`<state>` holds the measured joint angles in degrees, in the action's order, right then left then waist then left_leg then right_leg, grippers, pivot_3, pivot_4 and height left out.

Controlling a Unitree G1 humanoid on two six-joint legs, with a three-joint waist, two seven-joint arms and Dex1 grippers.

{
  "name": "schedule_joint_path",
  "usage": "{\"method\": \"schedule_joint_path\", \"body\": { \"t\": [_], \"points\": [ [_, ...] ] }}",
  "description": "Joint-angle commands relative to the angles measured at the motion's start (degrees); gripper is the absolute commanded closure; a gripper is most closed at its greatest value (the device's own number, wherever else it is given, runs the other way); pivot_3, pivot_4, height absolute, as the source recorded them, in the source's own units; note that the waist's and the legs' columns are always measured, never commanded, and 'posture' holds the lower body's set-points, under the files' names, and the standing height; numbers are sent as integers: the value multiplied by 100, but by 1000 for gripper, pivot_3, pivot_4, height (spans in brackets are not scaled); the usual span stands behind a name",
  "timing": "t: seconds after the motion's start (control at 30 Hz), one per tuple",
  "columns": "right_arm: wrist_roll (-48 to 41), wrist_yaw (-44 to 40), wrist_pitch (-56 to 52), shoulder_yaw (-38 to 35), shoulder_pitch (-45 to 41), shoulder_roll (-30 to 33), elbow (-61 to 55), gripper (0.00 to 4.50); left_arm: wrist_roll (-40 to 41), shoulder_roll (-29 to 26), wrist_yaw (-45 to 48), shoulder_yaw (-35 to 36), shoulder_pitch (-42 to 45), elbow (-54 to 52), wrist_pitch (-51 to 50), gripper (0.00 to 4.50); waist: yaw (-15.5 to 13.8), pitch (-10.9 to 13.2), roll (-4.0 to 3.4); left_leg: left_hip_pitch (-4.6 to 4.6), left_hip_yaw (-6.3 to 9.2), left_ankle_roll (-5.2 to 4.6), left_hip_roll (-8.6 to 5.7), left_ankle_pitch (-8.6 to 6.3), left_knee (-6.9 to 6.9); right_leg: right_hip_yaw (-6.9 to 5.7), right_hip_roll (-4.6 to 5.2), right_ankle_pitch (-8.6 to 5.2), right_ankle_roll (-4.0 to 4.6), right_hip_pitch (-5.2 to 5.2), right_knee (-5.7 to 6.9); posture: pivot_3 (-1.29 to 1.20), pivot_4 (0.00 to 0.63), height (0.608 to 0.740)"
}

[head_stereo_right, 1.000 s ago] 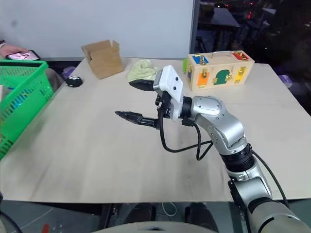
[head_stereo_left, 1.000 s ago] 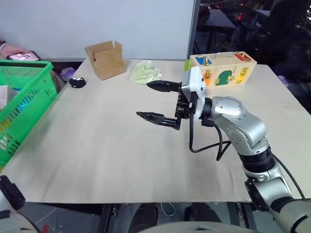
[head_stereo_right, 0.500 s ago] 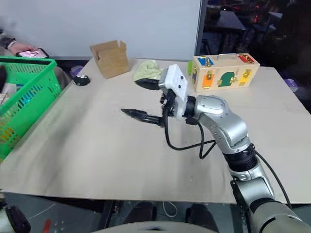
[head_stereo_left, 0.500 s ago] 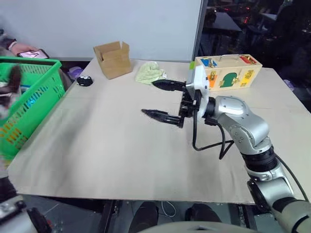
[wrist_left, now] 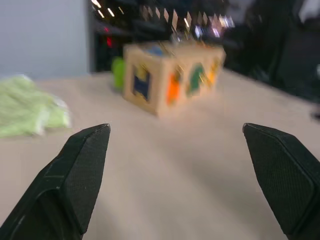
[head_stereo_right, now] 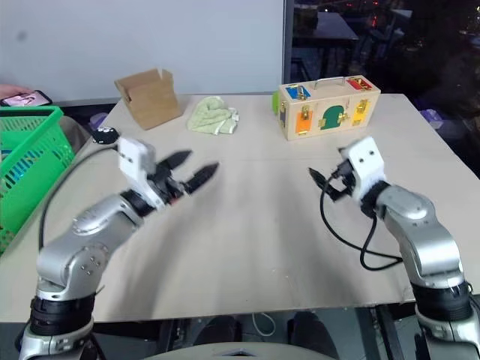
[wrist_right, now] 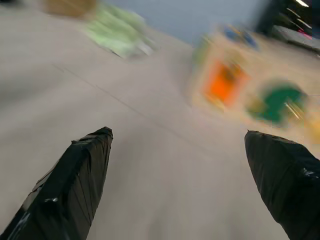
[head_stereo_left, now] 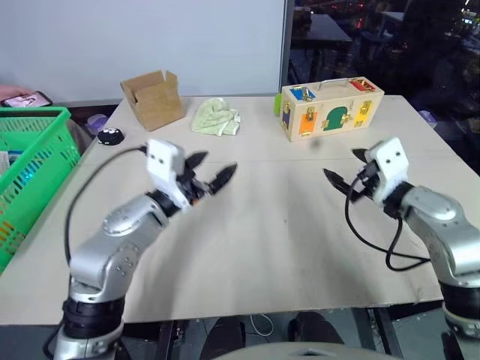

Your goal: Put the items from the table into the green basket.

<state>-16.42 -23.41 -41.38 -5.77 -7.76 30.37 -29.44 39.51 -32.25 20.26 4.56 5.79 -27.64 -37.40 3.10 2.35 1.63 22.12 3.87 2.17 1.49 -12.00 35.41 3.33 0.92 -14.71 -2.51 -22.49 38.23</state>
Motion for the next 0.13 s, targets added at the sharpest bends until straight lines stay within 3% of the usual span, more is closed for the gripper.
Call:
{"method": "schedule_joint_path", "body": {
  "t": [0.03, 0.13],
  "points": [
    [-75, 231, -169, -318, 512, -73, -939, 0, -46, 15, 0, 101, -201, -404, -23, 85, 73, 1, -1, 0, -5, 0, 0, 0, 0, 5, 0, -5, -8, -2, 0, -96, 0, 740],
    [-171, 271, -234, -375, 663, -141, -1111, 0, -136, 49, -63, 103, -419, -477, -33, 85, 137, 2, -3, -21, -33, -1, 1, 0, 1, 36, -3, -21, -8, 4, -1, -106, 0, 740]
  ]
}}
